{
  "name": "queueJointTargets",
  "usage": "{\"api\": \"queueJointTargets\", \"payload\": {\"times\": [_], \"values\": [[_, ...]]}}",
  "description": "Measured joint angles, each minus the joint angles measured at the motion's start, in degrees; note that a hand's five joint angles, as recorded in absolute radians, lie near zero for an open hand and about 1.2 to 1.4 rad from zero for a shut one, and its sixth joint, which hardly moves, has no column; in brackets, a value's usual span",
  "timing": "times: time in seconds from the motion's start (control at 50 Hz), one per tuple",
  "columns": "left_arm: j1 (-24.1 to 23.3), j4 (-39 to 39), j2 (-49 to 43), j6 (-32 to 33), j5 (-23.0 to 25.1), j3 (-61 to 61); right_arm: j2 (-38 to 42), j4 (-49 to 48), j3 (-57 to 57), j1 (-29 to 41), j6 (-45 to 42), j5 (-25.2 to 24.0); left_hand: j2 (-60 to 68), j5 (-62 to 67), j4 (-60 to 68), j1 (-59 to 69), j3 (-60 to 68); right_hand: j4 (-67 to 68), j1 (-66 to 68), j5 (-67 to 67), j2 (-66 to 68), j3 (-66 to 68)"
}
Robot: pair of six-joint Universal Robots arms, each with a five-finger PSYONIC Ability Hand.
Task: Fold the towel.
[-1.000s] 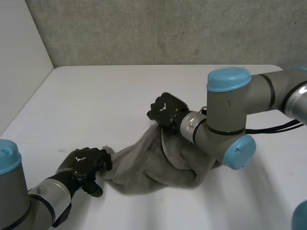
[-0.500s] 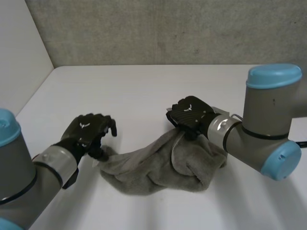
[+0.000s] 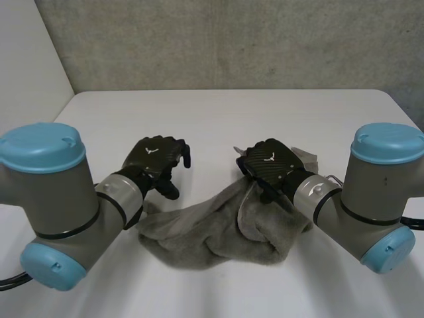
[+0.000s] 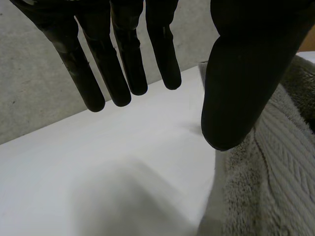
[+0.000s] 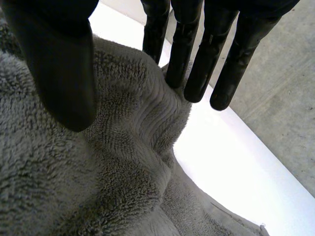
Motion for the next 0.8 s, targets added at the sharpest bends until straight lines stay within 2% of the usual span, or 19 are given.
{"api": "queueJointTargets", "payload": {"times": [0.1,0.32,0.62,0.8], "values": [[-1.1,0.0,-2.1,0.0,0.0,2.1,-1.5,-0.8,0.8,-0.1,1.6,0.1,0.1,0.1,0.2,0.1,0.2,-4.3,-4.8,-5.1,-5.6,-5.3],[-3.7,0.0,-6.5,-0.2,0.0,5.9,-5.6,-2.9,3.1,-2.3,4.5,-0.5,0.2,0.1,0.2,0.1,0.2,-4.2,-4.1,-2.5,-5.6,-5.2],[-4.5,-0.1,-10.7,-4.0,0.0,6.4,-3.9,-6.4,4.7,-1.6,4.3,-5.9,0.2,0.1,0.2,0.1,0.2,-4.3,-4.9,-5.2,-5.6,-5.4],[-4.7,-0.5,-10.7,-4.2,0.0,6.3,-2.9,-8.2,5.1,-1.3,3.4,-6.5,0.2,0.1,0.2,0.1,0.2,-4.0,-4.0,-2.8,-5.5,-5.1]]}}
